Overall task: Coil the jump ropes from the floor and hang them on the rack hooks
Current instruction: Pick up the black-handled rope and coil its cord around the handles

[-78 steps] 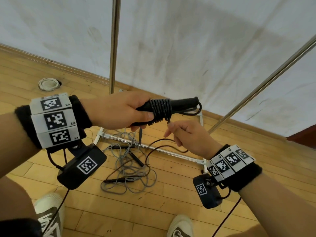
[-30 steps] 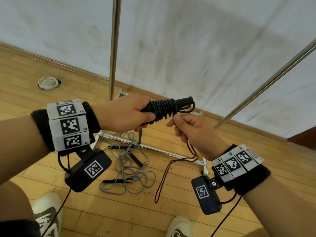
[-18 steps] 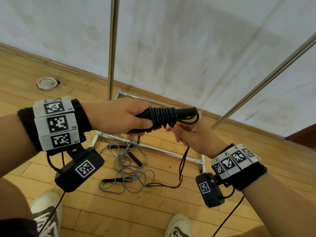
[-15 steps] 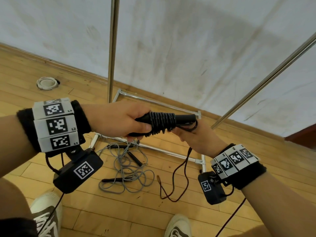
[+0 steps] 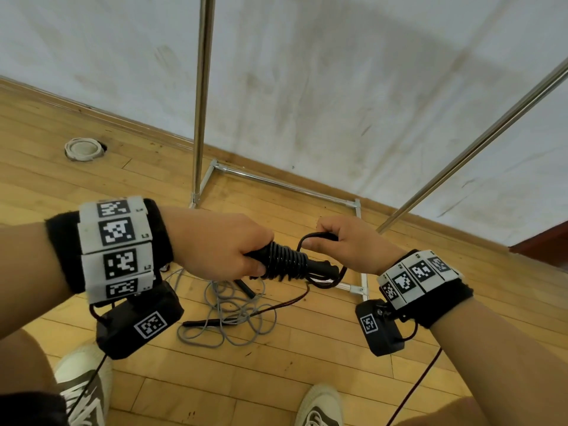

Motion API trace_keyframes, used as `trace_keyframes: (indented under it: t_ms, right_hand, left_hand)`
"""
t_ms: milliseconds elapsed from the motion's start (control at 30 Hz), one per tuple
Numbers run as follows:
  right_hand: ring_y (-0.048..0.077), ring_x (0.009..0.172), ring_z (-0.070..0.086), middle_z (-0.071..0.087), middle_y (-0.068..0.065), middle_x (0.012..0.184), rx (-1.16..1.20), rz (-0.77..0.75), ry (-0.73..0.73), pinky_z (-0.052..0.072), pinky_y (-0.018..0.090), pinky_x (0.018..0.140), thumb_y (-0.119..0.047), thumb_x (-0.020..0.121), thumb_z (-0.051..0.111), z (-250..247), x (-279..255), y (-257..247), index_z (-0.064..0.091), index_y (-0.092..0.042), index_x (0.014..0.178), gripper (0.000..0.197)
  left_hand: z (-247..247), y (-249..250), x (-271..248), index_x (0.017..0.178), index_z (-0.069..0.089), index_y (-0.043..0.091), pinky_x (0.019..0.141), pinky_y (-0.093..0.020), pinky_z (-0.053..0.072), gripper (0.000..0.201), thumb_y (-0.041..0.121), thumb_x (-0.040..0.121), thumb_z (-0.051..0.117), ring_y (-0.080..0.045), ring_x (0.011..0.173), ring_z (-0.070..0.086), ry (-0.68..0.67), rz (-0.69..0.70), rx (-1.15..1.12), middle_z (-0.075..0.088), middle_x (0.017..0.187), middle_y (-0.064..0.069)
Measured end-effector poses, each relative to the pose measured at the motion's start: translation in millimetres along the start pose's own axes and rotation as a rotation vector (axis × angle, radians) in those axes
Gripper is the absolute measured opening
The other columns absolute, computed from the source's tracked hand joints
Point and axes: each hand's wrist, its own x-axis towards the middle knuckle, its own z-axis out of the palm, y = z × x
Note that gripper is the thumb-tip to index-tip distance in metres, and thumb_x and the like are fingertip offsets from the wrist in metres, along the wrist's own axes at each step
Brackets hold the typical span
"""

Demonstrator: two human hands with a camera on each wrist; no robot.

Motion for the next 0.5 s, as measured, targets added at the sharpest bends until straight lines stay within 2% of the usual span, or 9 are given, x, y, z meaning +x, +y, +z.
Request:
trace_keyframes:
  t_ms: [67,133,233,300,367,433,500]
  right_hand:
    - [0.002,0.048,0.042,0.047,-0.013,0.053,0.039,0.001,0.036,0.033,0.017,0.048,-0.049,0.086,0.067,-1,3,-3,0.053,-0.023,0.067,0.034]
    - [0.002,0.047,0.04,0.046,-0.015,0.049,0.076,0.026,0.082,0.035,0.022,0.051,-0.047,0.088,0.066,-4,6,-9,0.057,-0.021,0.071,0.032]
    - [0.01,0.05,0.038,0.045,-0.012,0.052,0.24,0.041,0.117,0.034,0.026,0.053,-0.045,0.096,0.052,-9,6,-20,0.062,-0.018,0.072,0.038]
    - [0.01,0.05,0.04,0.05,-0.007,0.055,0.315,0.046,0.105,0.033,0.024,0.054,-0.033,0.099,0.046,-13,4,-27,0.065,-0.013,0.074,0.037]
    - [0.005,0.049,0.043,0.057,-0.006,0.057,0.288,0.043,0.099,0.034,0.025,0.055,-0.02,0.097,0.05,-14,2,-34,0.066,-0.009,0.075,0.03]
    - [0.01,0.051,0.044,0.066,0.001,0.064,0.304,0.051,0.096,0.036,0.03,0.055,-0.015,0.092,0.055,-13,-1,-39,0.07,-0.011,0.082,0.019]
    - [0.017,0.057,0.049,0.072,0.01,0.074,0.378,0.063,0.105,0.039,0.034,0.057,-0.011,0.09,0.057,-12,-4,-41,0.073,-0.016,0.092,0.017]
  left_hand:
    - [3,-2,4,0.082,0.042,0.033,0.057,-0.024,0.042,0.019,0.037,0.098,0.052,-0.007,0.06,0.053,0.022,-0.033,0.08,0.056,0.077,0.007]
    - [2,-5,8,0.081,0.04,0.032,0.057,-0.024,0.042,0.021,0.037,0.098,0.052,-0.009,0.062,0.054,0.044,-0.054,0.104,0.056,0.08,0.006]
    - [-1,-12,13,0.08,0.037,0.032,0.054,-0.022,0.038,0.023,0.036,0.098,0.051,-0.009,0.063,0.053,0.097,-0.087,0.135,0.055,0.08,0.007]
    - [-3,-16,15,0.079,0.035,0.033,0.054,-0.022,0.038,0.026,0.034,0.099,0.051,-0.009,0.063,0.053,0.136,-0.108,0.143,0.055,0.08,0.005]
    - [-5,-21,16,0.078,0.034,0.032,0.055,-0.024,0.039,0.026,0.033,0.098,0.052,-0.01,0.064,0.053,0.186,-0.129,0.136,0.055,0.08,0.005]
    - [-8,-26,16,0.079,0.036,0.031,0.054,-0.023,0.037,0.025,0.032,0.098,0.052,-0.01,0.064,0.053,0.245,-0.143,0.111,0.055,0.08,0.005]
    - [-10,-29,17,0.081,0.039,0.03,0.052,-0.021,0.035,0.022,0.031,0.098,0.052,-0.008,0.062,0.052,0.307,-0.146,0.054,0.055,0.079,0.006]
